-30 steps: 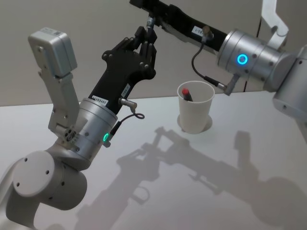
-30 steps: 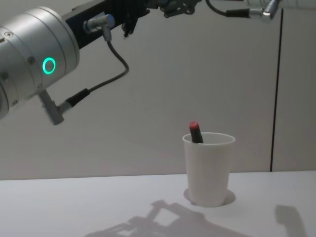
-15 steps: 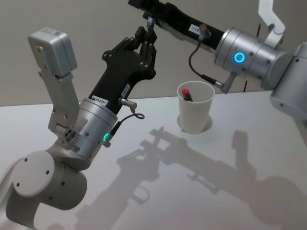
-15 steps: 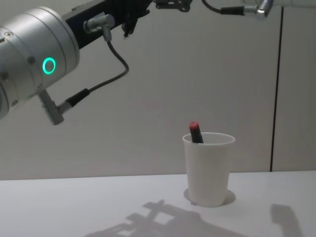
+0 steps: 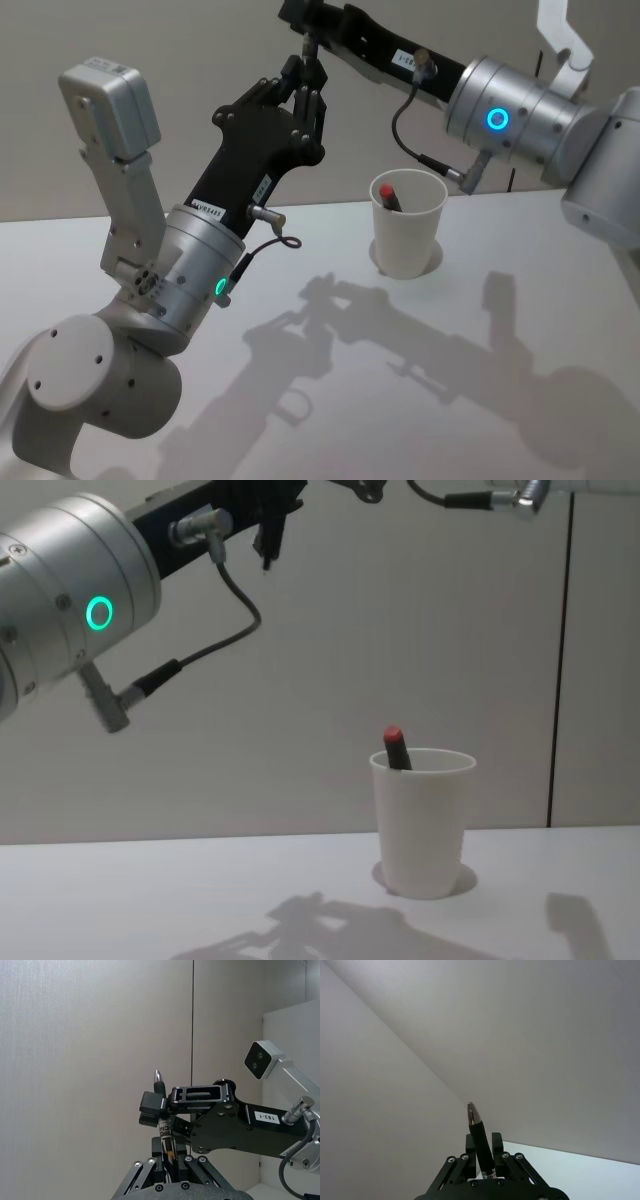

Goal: Place the pen into the pen holder.

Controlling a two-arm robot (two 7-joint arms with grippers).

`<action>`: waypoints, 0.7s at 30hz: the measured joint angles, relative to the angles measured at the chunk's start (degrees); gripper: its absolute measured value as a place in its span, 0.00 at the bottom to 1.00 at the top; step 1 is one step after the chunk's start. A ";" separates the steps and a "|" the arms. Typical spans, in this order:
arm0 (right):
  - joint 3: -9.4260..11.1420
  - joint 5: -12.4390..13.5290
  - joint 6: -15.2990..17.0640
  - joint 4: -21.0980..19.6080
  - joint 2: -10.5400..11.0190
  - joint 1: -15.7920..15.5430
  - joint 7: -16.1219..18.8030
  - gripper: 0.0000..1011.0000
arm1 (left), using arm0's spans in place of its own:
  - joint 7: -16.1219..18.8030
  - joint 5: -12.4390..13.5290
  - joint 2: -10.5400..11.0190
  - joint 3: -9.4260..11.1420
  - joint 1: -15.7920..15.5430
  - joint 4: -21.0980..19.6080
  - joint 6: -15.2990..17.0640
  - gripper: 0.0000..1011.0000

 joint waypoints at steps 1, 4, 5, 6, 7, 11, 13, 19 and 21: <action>0.00 0.00 -0.01 0.01 -0.01 0.01 0.00 0.19 | -0.01 0.00 0.00 0.00 0.00 0.00 -0.02 0.15; 0.00 -0.02 -0.02 0.05 -0.01 0.02 -0.01 0.14 | -0.02 -0.02 0.00 0.00 0.00 -0.01 -0.06 0.15; 0.00 -0.02 -0.02 0.06 -0.01 0.02 -0.01 0.14 | -0.02 -0.02 0.00 0.00 0.00 0.00 -0.06 0.15; 0.00 -0.02 -0.02 0.07 -0.01 0.02 -0.01 0.14 | -0.02 -0.02 0.00 0.00 0.00 0.00 -0.06 0.15; 0.00 -0.02 -0.02 0.07 -0.02 0.03 -0.01 0.14 | -0.01 -0.02 0.00 -0.01 0.00 0.00 -0.06 0.15; -0.02 -0.02 -0.02 0.08 -0.02 0.05 -0.01 0.14 | 0.00 -0.02 0.00 -0.01 0.00 0.00 -0.06 0.15; -0.03 -0.01 -0.02 0.08 -0.02 0.06 -0.01 0.14 | 0.00 -0.01 0.00 0.00 -0.01 0.00 -0.06 0.15; -0.06 0.00 -0.01 0.08 -0.03 0.09 0.01 0.14 | 0.00 0.00 0.00 0.00 0.00 0.00 -0.06 0.15; -0.06 0.00 -0.01 0.08 -0.02 0.09 0.01 0.14 | 0.00 0.00 0.00 0.00 0.00 0.00 -0.06 0.15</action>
